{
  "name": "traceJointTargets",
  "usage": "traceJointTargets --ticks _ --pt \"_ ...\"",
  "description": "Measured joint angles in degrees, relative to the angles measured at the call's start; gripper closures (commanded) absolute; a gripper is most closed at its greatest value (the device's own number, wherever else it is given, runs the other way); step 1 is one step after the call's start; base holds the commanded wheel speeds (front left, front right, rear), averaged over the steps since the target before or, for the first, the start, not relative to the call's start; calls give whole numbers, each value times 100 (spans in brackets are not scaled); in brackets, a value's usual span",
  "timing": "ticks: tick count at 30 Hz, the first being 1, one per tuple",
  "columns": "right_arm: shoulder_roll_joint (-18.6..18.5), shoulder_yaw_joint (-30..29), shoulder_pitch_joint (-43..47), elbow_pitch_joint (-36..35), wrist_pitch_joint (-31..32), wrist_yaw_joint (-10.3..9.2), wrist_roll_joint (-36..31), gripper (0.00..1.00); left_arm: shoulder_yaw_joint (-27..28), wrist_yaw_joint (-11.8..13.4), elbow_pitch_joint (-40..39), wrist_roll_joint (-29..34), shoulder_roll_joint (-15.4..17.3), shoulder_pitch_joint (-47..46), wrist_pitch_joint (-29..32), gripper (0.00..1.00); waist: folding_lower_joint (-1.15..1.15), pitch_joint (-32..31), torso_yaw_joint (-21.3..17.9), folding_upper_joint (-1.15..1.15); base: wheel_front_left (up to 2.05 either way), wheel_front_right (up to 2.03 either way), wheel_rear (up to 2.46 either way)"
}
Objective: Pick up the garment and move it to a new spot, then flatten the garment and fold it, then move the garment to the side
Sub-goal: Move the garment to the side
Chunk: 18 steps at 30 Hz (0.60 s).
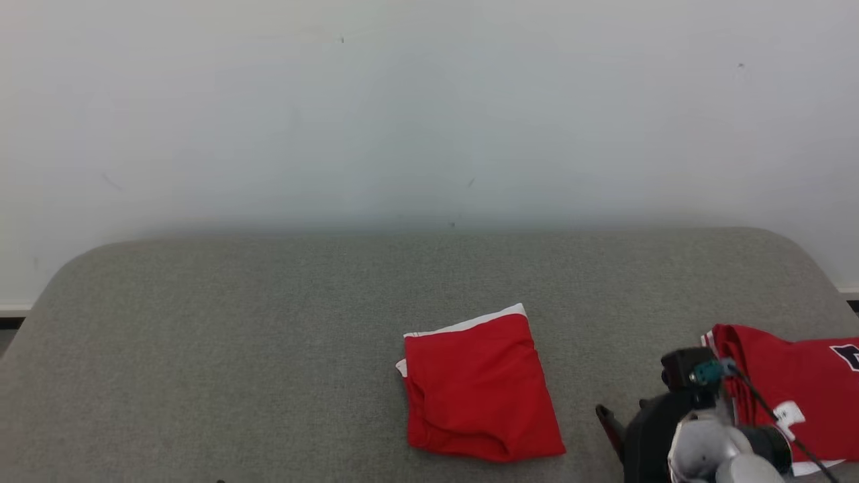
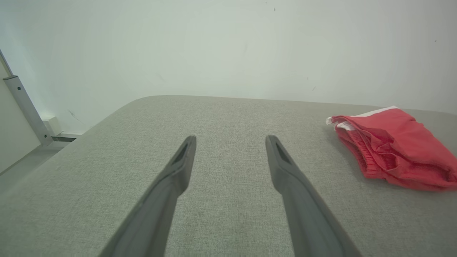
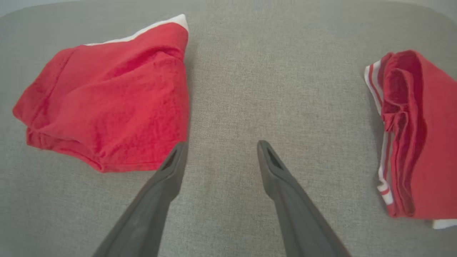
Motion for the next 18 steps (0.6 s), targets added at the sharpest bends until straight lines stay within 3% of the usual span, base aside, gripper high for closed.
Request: traceJointTargets --ticks 4,8,18 --pt "8 -129 -623 291 894 0 136 0 -133 7 7 42 -26 -21 0 0 0 81 193 0 0 0 0" --pt "32 -510 -973 731 1168 0 191 0 -252 34 26 108 -41 -76 0 0 0 179 430 0 0 0 0" --pt "2 -747 -1447 1407 882 0 -116 0 -392 40 -202 221 2 -285 0 0 1 540 1023 0 0 0 0"
